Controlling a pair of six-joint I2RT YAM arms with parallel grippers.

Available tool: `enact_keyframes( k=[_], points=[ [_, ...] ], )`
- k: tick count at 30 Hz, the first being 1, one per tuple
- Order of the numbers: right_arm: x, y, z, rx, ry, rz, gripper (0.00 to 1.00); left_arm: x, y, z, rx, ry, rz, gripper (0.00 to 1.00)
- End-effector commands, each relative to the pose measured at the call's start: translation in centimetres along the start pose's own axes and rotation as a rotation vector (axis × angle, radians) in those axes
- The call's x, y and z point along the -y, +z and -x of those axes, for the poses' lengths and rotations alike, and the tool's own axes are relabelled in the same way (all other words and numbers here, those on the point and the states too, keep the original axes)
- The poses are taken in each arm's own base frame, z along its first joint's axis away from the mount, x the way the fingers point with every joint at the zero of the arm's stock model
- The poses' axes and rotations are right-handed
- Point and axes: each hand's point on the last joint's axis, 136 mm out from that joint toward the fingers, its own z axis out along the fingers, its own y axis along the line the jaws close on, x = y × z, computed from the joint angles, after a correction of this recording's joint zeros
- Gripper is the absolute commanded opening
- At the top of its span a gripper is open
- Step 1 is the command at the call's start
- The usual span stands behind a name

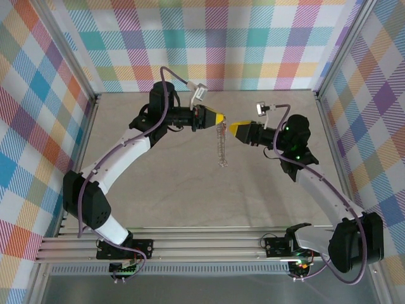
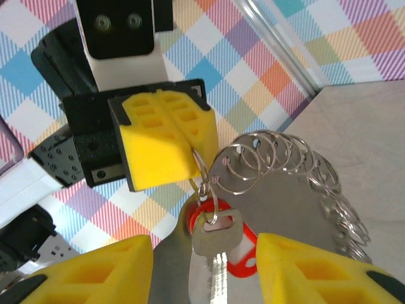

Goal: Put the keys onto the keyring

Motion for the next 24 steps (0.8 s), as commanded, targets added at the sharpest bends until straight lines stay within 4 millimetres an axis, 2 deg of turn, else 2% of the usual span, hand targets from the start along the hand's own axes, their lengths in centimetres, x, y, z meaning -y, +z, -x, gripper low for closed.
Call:
enact_keyframes(
  k=[1,4,8,12,24],
  points=[
    [-0.4,-1.0,1.7,0.118,-0.049,-0.06,0.48,2.6,-0.6,1.7,0.066,0.077,-0.04,0.0],
    [0.7,-2.0,2.0,0.176,-0.055,-0.153,0.49,3.1,-0.7,1.5,0.068,0.093,-0.061,0.0],
    [0.8,-2.2,1.4,0.164,-0.068,-0.184,0.53,3.6,-0.9,1.6,0.076,0.11,-0.07,0.0],
    [0.6,-1.7,0.4,0.141,-0.092,-0.209,0.6,4.0,-0.7,1.7,0.079,0.119,-0.078,0.0],
    [-0.3,0.6,-0.9,0.088,-0.143,-0.205,0.62,4.7,-0.5,1.5,0.072,0.131,-0.093,0.0]
  ],
)
